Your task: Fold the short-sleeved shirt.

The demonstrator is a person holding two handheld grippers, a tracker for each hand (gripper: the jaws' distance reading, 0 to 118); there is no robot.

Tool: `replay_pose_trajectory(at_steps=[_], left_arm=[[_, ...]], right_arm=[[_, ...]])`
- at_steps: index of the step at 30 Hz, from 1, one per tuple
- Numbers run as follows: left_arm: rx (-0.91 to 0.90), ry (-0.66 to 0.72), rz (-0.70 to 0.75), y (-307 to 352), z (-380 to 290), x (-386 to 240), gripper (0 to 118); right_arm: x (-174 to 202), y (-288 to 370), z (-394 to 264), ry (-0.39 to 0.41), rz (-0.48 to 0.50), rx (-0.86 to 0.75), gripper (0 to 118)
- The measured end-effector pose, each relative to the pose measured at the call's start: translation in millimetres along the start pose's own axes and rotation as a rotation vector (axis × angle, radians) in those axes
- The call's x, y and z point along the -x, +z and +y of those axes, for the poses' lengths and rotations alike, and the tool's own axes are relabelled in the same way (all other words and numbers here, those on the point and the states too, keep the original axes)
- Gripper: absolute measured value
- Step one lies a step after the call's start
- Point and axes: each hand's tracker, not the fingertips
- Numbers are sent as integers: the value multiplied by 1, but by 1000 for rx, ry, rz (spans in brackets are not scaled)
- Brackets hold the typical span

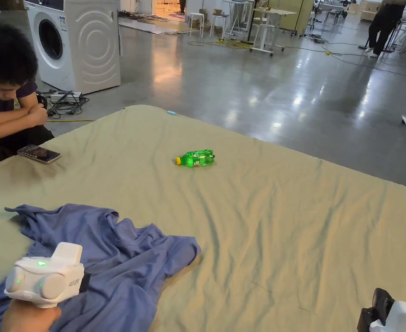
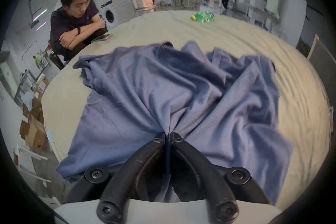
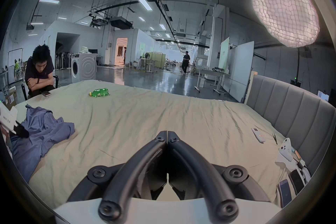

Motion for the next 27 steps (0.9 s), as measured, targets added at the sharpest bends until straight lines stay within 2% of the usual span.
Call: replay_pose_trajectory(at_steps=[1, 2, 7, 13, 21, 27], left_arm=[[-47, 5, -9, 8, 7, 2, 5], [-84, -6, -8, 38, 13, -16, 5], [-224, 53, -65, 88, 59, -19, 5], [-393, -26, -157, 149, 106, -58, 5], [-552, -136, -333, 214, 150, -154, 5], [-593, -198, -480, 245, 160, -243, 5]], right_arm=[[0, 1, 2, 18, 0, -17, 0], [0, 2, 2, 9, 3, -12, 0], [-4, 7, 9, -2, 7, -36, 0], [-22, 19, 25, -25, -15, -75, 0], [-62, 48, 40, -44, -84, -131, 0], [-92, 67, 41, -49, -145, -138, 0]])
